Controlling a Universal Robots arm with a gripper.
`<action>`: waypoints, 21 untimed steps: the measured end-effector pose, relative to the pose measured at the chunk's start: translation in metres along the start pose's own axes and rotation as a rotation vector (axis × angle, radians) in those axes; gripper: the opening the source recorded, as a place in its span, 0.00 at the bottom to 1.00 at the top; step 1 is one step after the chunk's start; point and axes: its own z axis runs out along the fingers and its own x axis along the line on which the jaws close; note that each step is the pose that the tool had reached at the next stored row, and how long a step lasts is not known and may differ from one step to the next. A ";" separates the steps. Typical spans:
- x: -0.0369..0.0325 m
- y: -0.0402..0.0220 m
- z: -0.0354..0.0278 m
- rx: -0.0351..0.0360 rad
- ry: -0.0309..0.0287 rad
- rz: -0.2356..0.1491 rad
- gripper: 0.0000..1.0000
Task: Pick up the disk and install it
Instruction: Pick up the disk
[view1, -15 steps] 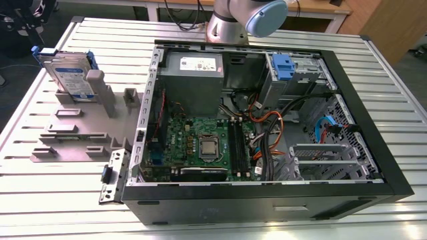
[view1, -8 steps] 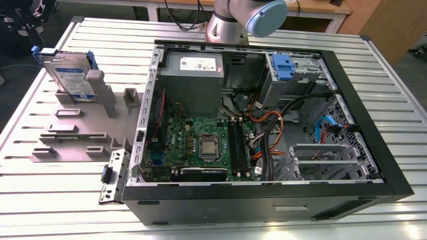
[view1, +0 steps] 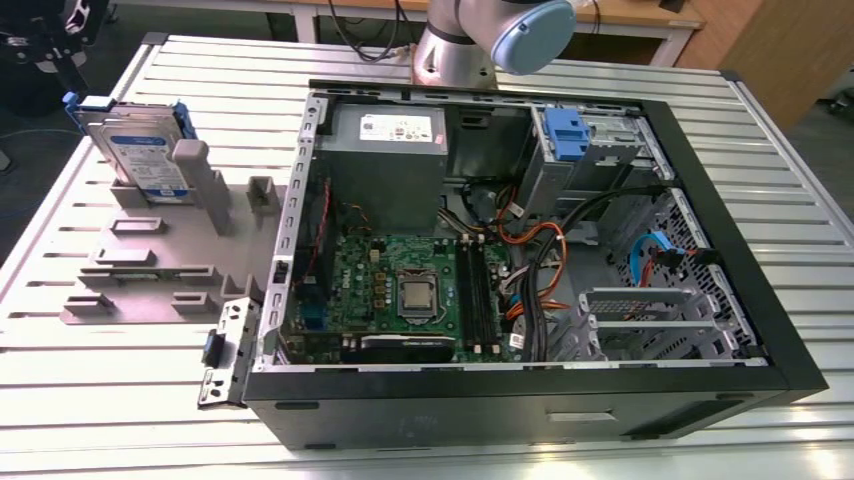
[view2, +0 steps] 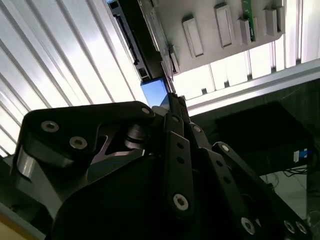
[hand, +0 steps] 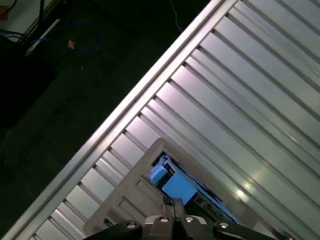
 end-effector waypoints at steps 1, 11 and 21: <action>0.0000 0.0000 0.0001 0.0003 0.0008 -0.018 0.11; 0.0000 0.0000 0.0006 0.0032 0.0086 -0.193 0.11; 0.0000 0.0000 0.0017 0.0097 0.0127 -0.354 0.11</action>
